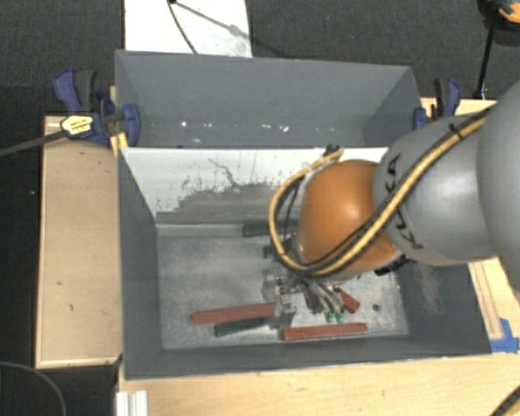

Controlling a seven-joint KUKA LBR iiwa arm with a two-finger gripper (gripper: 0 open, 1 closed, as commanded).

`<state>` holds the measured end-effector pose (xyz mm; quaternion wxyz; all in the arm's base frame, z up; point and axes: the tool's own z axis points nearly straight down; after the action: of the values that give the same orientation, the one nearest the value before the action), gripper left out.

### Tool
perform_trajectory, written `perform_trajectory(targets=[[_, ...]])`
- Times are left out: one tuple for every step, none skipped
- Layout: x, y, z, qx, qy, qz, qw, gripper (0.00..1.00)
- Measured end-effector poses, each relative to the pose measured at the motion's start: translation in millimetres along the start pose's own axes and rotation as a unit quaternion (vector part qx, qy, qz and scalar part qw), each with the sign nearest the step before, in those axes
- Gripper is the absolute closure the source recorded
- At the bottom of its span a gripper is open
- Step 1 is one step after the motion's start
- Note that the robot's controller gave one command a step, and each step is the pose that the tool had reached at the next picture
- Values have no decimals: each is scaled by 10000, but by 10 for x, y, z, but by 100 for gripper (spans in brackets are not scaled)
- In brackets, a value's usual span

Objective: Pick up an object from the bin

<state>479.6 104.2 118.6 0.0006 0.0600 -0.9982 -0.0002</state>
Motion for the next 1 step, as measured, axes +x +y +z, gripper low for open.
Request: perform_trajectory(targets=[[0, 0, 0, 0, 0, 4, 10000, 100]])
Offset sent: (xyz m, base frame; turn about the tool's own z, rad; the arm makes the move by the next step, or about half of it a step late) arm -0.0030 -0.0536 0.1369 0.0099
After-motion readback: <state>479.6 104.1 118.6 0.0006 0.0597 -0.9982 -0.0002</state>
